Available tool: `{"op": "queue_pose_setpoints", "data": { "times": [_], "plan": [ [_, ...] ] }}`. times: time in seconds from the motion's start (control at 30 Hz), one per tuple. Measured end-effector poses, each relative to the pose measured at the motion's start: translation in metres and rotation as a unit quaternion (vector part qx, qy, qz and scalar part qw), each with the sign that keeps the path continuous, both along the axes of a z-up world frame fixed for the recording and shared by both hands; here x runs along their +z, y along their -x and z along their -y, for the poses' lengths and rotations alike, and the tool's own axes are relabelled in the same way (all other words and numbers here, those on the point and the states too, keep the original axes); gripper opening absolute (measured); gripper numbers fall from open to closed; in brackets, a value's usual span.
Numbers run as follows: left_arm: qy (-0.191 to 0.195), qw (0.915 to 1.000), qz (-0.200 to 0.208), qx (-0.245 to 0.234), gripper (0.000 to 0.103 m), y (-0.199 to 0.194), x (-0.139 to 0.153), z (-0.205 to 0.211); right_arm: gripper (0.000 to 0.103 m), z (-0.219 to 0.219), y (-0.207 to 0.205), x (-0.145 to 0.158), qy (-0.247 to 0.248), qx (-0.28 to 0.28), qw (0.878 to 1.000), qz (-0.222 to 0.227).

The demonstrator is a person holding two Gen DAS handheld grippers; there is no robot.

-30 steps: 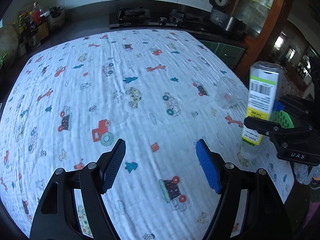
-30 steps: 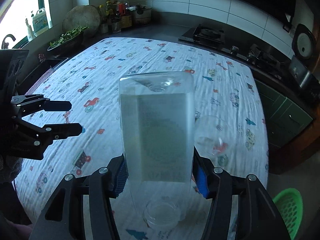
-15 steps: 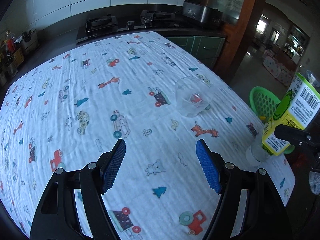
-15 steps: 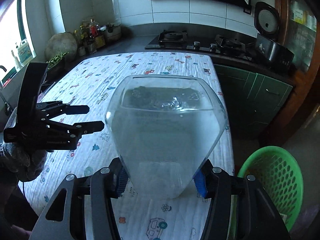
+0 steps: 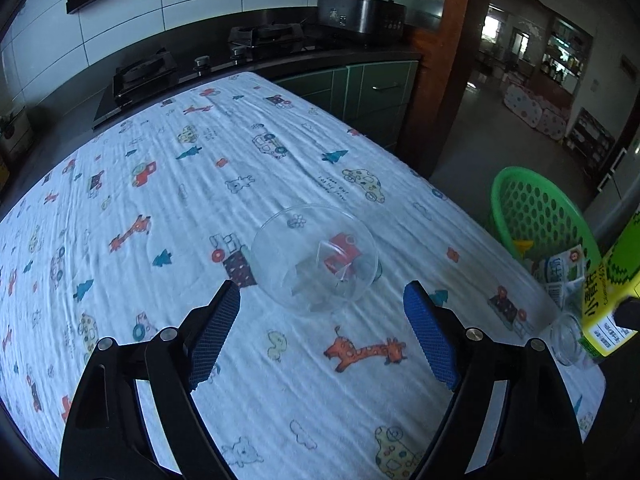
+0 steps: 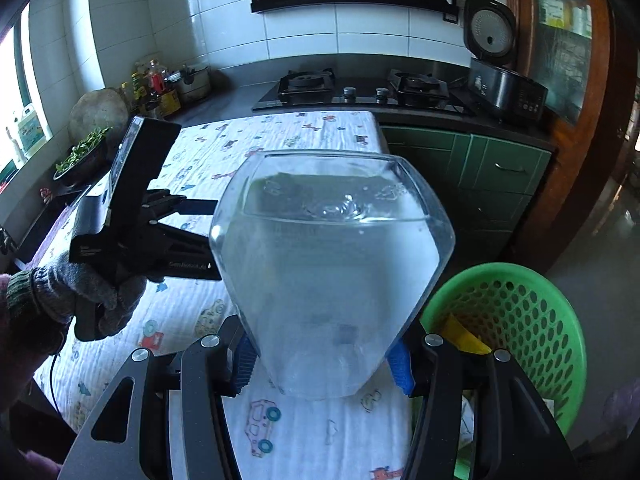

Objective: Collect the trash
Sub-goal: 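Lift the bottle with right tool while left tool grasps the clear plastic cup, then carry bottle and cup over the basket with both tools and release them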

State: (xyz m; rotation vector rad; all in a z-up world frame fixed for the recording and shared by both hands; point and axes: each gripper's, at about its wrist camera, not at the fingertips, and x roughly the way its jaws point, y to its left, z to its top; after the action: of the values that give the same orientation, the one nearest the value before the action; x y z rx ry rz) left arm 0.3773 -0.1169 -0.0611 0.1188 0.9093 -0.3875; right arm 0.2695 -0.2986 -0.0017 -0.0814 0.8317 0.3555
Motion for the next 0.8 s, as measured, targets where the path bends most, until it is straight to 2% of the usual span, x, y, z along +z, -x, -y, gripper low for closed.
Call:
{"op": "queue_pose_setpoints", "data": {
  "times": [0.13, 0.27, 0.57, 0.8],
  "plan": [
    [0.01, 0.9999, -0.004, -0.003, 0.08, -0.009, -0.004, 0.005, 0.052, 0.016, 0.001, -0.001, -0.004, -0.02, 1.0, 0.001],
    [0.01, 0.9999, -0.002, -0.006, 0.063, -0.011, -0.006, 0.009, 0.052, 0.03, 0.002, -0.002, -0.008, -0.04, 0.999, 0.0],
    [0.009, 0.9999, 0.008, 0.003, 0.06, -0.004, -0.004, 0.007, 0.052, 0.05, 0.005, -0.002, -0.017, -0.063, 0.998, 0.004],
    [0.023, 0.9993, 0.024, -0.013, 0.06, 0.013, 0.016, 0.013, 0.052, 0.073, 0.003, 0.001, -0.013, -0.102, 0.995, 0.009]
  ]
}}
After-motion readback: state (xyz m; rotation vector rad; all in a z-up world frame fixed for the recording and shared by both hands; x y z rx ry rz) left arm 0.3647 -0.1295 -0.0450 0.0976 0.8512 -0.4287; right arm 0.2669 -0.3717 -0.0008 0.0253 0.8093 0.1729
